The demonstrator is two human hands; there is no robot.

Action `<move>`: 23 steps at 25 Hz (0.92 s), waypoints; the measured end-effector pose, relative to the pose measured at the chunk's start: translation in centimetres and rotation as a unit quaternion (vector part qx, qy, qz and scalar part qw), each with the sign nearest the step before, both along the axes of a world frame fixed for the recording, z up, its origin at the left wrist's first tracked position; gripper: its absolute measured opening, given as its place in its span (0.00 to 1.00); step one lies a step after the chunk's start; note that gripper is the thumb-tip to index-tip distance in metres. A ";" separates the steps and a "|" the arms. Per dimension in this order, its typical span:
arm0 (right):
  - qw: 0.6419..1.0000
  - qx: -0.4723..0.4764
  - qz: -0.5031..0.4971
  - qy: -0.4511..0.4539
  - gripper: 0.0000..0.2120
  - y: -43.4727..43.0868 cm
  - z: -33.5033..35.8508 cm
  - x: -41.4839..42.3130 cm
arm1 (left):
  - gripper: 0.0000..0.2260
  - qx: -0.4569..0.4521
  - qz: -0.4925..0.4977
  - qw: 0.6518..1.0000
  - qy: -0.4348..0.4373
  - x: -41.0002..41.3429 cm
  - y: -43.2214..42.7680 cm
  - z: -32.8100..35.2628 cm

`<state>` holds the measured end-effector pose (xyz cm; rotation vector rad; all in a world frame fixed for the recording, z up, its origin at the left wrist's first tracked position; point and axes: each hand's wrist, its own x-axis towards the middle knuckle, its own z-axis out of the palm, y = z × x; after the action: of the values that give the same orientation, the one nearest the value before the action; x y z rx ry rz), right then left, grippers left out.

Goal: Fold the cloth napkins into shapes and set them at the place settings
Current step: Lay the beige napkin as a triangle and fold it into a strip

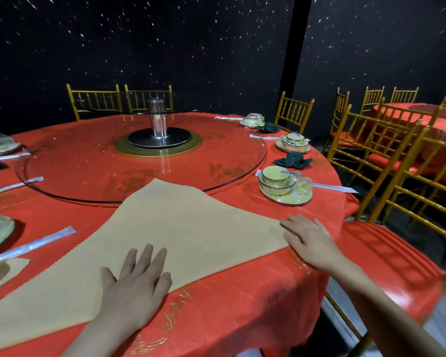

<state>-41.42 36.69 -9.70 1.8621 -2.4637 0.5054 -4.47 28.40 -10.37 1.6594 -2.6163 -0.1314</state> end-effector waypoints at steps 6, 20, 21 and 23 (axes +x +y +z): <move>0.993 0.105 0.033 0.033 0.41 0.5 0.3 1.4 | 0.35 0.023 -0.038 0.995 0.087 0.7 -0.4 0.5; 0.942 0.081 0.309 0.099 0.40 -1.6 -0.7 21.8 | 0.34 0.024 -0.147 0.989 -0.019 6.5 2.0 0.8; 0.945 0.082 0.297 0.113 0.36 -1.5 -0.9 21.7 | 0.34 0.023 -0.140 0.990 -0.024 7.7 1.8 0.7; 0.946 0.118 0.275 0.124 0.29 -1.5 -1.3 21.5 | 0.32 0.022 -0.124 0.992 -0.032 10.8 1.4 0.6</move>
<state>-19.95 35.24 -11.00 2.5312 -1.8963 -0.0385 6.34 29.79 -9.82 1.3644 -2.8791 -0.1458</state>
